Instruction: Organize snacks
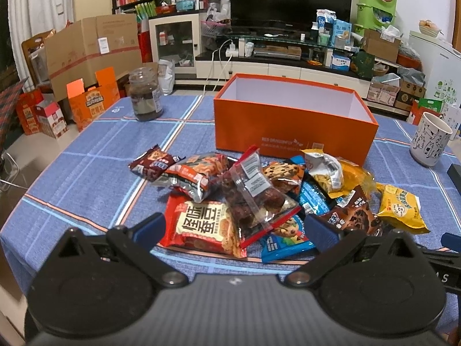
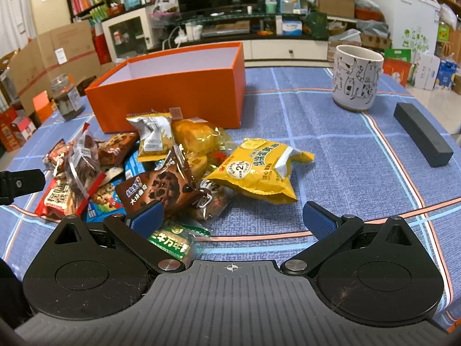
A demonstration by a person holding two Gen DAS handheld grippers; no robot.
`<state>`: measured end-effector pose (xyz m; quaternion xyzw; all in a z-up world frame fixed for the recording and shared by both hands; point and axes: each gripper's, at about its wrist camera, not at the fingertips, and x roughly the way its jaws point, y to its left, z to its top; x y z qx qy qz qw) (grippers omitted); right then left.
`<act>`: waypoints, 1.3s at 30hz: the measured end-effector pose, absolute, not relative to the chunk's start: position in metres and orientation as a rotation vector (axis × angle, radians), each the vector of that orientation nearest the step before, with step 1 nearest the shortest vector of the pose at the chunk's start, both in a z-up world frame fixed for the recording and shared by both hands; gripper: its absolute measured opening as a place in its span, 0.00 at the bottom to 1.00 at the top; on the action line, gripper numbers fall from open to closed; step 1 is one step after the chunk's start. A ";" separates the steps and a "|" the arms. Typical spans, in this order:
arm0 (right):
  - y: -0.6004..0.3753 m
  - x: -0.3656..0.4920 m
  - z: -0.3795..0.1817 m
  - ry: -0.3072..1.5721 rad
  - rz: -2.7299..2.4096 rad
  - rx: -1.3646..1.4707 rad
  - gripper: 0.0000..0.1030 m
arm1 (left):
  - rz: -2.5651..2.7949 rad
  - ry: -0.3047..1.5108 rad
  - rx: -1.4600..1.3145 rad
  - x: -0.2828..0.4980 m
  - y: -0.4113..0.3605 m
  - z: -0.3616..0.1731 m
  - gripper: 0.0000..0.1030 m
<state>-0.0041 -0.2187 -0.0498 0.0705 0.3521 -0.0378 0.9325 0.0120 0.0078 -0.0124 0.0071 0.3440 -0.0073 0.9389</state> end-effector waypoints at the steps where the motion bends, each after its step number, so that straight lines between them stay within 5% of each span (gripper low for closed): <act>1: -0.219 -0.004 -0.050 0.721 -0.078 0.144 0.94 | -0.015 0.702 0.016 0.012 0.008 -0.012 0.99; 39: -0.176 -0.021 -0.075 0.693 0.100 0.060 0.93 | -0.305 0.844 0.011 0.056 0.044 -0.056 0.97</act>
